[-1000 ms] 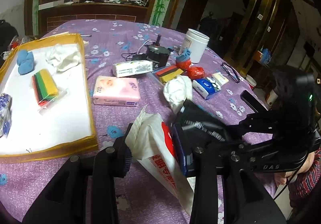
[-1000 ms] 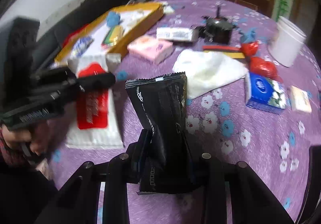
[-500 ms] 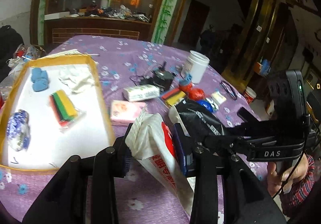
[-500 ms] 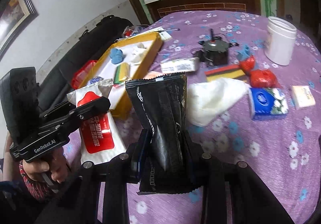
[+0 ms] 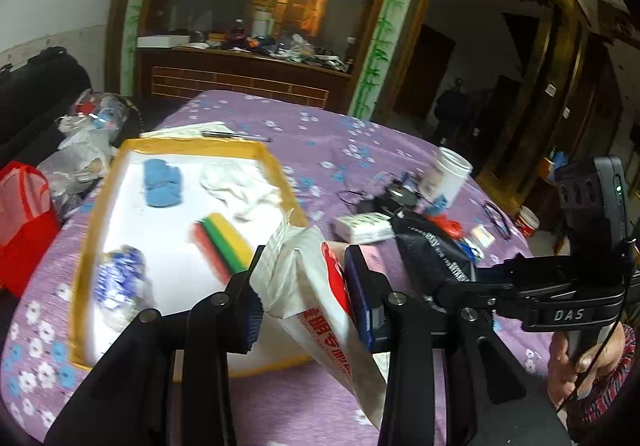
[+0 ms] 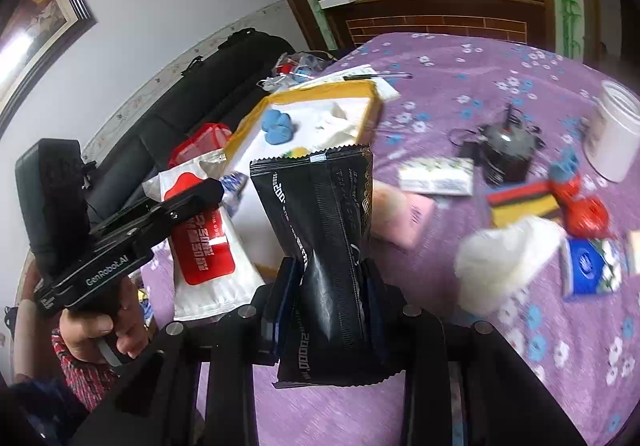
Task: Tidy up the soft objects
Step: 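Carry the wipes pack and black pouch toward the tray with both grippers, then lower both items into the tray and open both grippers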
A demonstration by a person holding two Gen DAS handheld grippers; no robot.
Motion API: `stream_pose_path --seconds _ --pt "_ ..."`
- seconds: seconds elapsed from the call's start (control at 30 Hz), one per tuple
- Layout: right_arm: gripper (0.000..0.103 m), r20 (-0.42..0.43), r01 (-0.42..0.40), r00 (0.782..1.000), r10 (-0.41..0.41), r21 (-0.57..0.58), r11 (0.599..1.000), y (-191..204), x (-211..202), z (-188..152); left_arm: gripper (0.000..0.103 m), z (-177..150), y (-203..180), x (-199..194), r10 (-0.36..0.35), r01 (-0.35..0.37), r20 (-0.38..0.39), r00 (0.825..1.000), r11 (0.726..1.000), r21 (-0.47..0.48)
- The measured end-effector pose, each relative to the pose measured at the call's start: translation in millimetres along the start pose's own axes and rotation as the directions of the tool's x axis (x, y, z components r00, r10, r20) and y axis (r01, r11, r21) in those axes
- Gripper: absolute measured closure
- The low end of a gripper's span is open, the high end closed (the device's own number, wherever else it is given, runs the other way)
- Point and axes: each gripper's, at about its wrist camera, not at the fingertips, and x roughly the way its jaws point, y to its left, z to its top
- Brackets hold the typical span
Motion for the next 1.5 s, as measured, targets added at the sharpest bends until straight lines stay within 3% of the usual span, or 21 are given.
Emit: stream_pose_path --seconds 0.33,0.57,0.9,1.5 --pt "0.070 -0.015 -0.012 1.000 0.012 0.012 1.000 25.9 43.1 53.8 0.068 13.9 53.4 15.4 0.112 -0.113 -0.029 0.993 0.993 -0.028" --pt "0.070 -0.069 0.004 0.998 -0.002 0.033 0.999 34.5 96.6 87.1 0.068 11.9 71.3 44.6 0.140 -0.144 -0.081 0.987 0.989 -0.045" --pt "0.070 -0.125 0.065 0.990 -0.060 0.040 0.997 35.0 161.8 107.8 0.068 4.8 86.5 59.0 0.156 -0.163 -0.118 0.981 0.985 -0.054" --pt "0.068 -0.138 0.137 0.982 -0.132 0.029 0.990 33.0 207.8 121.7 0.067 -2.6 98.8 70.8 0.170 -0.182 -0.145 0.975 0.980 -0.077"
